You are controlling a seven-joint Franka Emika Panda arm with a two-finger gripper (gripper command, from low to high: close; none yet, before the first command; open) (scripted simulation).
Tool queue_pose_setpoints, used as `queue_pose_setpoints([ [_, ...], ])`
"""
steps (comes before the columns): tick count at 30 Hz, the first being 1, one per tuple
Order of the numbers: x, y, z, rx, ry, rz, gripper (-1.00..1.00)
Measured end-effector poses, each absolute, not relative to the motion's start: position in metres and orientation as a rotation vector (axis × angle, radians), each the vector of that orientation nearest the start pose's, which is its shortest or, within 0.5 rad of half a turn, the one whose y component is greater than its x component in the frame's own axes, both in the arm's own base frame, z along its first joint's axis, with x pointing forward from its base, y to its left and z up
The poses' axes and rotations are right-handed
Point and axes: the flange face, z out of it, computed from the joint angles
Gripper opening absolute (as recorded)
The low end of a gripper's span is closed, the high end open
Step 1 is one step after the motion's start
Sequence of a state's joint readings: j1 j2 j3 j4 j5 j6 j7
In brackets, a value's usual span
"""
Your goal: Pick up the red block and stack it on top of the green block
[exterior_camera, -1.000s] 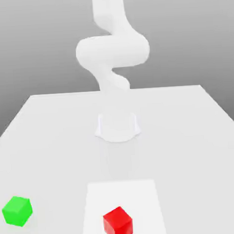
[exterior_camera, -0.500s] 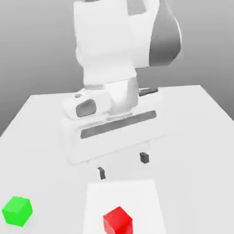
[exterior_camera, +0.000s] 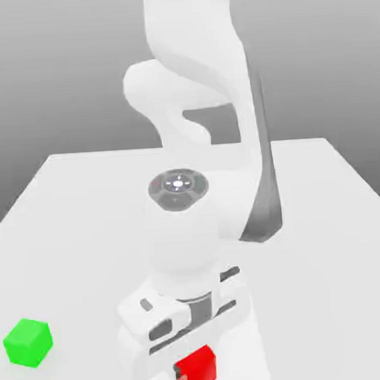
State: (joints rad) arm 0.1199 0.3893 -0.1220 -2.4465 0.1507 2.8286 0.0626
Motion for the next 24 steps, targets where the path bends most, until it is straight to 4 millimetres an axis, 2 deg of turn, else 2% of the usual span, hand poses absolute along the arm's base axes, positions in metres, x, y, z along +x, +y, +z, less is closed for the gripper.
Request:
queue_pose_setpoints([
  [1, 0.478, -0.013, 0.143, -3.126, 0.312, 0.002, -1.0],
  [2, 0.478, -0.013, 0.148, -3.127, 0.311, 0.001, -1.0],
  [6, 0.479, -0.013, 0.193, -3.127, 0.311, 0.001, -1.0],
  [7, 0.478, -0.02, 0.203, -3.123, 0.349, 0.001, -1.0],
  [9, 0.476, -0.055, 0.213, -3.096, 0.538, 0.001, -1.0],
  [13, 0.461, -0.144, 0.227, -2.974, 1.015, 0.001, -1.0],
  [18, 0.417, -0.253, 0.243, -2.707, 1.594, 0.001, -1.0],
  [20, 0.407, -0.272, 0.232, -2.646, 1.69, -0.001, -1.0],
  [23, 0.404, -0.277, 0.196, -2.628, 1.718, -0.001, -1.0],
  [24, 0.403, -0.278, 0.186, -2.627, 1.722, 0.0, 1.0],
])
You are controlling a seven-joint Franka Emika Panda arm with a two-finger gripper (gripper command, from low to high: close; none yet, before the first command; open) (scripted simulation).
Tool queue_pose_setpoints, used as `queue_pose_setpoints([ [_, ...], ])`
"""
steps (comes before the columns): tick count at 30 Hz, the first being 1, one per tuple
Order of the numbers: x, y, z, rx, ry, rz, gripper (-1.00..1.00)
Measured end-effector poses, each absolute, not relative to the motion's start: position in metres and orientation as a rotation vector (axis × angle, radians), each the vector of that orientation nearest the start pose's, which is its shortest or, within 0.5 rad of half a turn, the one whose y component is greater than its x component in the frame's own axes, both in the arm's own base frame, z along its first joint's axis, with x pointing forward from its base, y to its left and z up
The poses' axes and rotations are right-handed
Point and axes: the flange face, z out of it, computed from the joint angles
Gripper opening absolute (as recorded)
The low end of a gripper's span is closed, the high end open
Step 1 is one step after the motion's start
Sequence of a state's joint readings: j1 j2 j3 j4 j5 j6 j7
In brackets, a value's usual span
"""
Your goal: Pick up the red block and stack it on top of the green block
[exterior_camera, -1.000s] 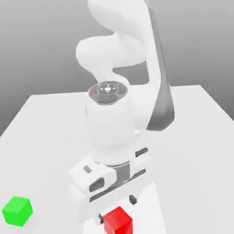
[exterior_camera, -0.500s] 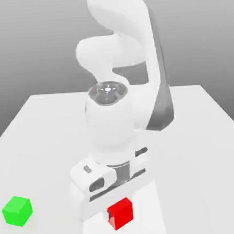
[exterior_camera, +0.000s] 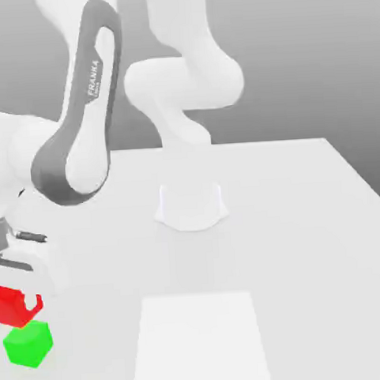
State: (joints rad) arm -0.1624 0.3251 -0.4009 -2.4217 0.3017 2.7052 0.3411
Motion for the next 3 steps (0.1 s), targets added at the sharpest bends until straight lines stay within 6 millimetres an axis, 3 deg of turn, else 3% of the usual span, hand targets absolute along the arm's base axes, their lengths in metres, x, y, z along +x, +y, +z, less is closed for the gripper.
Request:
queue_pose_setpoints([
  [3, 0.4032, -0.2777, 0.1864, -2.627, 1.722, 0.0, 1.0],
])
